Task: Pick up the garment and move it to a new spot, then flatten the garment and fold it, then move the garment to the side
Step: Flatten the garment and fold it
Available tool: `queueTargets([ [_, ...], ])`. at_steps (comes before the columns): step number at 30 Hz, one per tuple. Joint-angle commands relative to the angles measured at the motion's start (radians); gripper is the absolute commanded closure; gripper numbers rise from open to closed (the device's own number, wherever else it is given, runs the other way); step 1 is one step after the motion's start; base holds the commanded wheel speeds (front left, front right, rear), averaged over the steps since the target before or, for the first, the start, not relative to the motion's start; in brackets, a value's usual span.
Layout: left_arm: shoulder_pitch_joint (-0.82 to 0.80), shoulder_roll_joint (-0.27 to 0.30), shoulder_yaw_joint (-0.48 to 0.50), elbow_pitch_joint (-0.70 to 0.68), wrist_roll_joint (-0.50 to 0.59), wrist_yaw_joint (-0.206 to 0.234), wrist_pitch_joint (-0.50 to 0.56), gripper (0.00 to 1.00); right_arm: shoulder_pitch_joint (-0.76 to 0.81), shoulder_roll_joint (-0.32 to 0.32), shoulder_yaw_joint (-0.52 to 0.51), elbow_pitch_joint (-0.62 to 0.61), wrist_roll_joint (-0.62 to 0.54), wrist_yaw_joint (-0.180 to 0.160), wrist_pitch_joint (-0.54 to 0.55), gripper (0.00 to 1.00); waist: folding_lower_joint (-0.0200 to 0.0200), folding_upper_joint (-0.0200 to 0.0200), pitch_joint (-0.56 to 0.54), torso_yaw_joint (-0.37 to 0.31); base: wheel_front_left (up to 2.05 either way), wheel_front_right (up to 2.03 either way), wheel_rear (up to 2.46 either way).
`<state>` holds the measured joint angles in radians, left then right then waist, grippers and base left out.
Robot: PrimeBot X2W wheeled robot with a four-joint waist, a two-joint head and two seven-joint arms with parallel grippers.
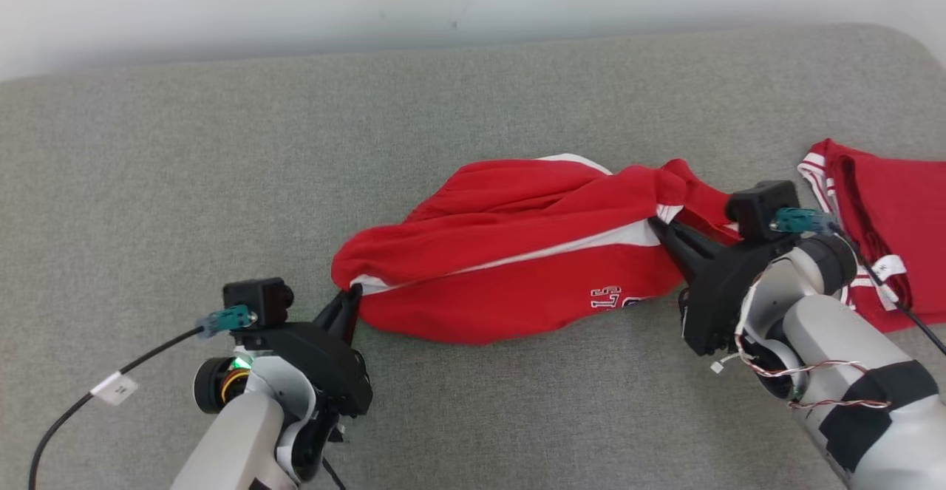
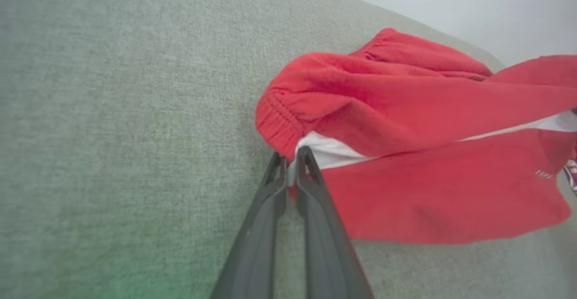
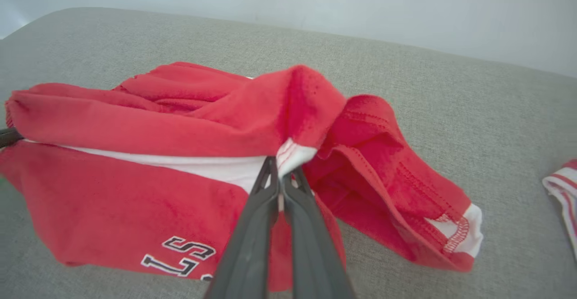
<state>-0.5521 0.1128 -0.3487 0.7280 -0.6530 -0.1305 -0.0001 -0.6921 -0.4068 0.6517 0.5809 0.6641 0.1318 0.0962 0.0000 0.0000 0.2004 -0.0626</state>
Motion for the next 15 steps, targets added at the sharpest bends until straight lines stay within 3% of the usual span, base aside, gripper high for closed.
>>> queueTargets([
  [1, 0.013, 0.007, 0.007, -0.005, -0.006, 0.006, -0.008, 1.00, 0.010, -0.008, -0.008, -0.009, 0.010, -0.002, -0.006, 1.00, 0.0000, 0.0000, -0.014, -0.008, 0.00, 0.00, 0.00],
  [7, -0.023, 0.021, 0.044, -0.070, -0.067, 0.004, 0.021, 1.00, 0.017, -0.062, -0.067, -0.120, 0.055, -0.002, 0.007, 1.00, 0.0000, 0.0000, -0.036, -0.020, 0.00, 0.00, 0.00],
  [15, -0.158, 0.064, 0.082, -0.199, -0.155, 0.003, 0.166, 1.00, -0.059, -0.073, -0.145, -0.264, 0.128, -0.002, 0.100, 1.00, 0.0000, 0.0000, -0.006, -0.038, 0.00, 0.00, 0.00],
])
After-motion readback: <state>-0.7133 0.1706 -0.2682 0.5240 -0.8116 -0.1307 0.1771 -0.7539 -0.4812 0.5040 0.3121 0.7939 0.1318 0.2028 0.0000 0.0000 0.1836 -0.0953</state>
